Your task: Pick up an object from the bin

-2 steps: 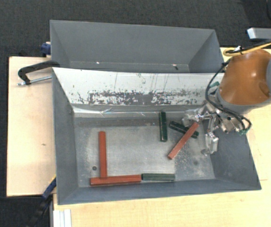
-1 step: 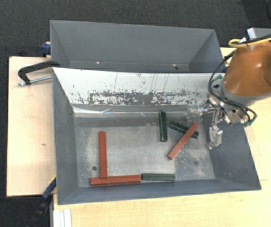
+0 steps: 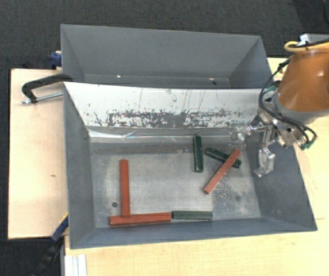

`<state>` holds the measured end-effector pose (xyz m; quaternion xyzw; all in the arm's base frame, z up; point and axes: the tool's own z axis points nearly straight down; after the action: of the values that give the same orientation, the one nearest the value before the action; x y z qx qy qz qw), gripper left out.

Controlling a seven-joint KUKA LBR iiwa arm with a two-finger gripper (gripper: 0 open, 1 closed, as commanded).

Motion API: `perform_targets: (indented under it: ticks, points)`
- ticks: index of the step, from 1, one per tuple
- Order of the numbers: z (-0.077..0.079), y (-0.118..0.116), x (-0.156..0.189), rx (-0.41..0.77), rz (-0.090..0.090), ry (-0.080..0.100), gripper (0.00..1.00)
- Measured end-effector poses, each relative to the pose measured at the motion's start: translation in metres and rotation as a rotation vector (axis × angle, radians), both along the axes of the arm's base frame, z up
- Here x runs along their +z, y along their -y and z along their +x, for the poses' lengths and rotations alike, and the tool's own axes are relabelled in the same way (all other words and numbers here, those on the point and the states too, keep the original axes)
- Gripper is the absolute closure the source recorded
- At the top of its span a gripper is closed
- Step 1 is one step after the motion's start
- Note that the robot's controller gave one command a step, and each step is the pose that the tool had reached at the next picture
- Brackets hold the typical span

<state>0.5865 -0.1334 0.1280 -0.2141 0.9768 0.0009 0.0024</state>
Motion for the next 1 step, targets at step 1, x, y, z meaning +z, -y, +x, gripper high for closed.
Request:
perform_targets:
  ticks: [1]
  points:
    - [-0.0172, -0.0061, 0.0279, 0.058, -0.001, -0.007, 0.0]
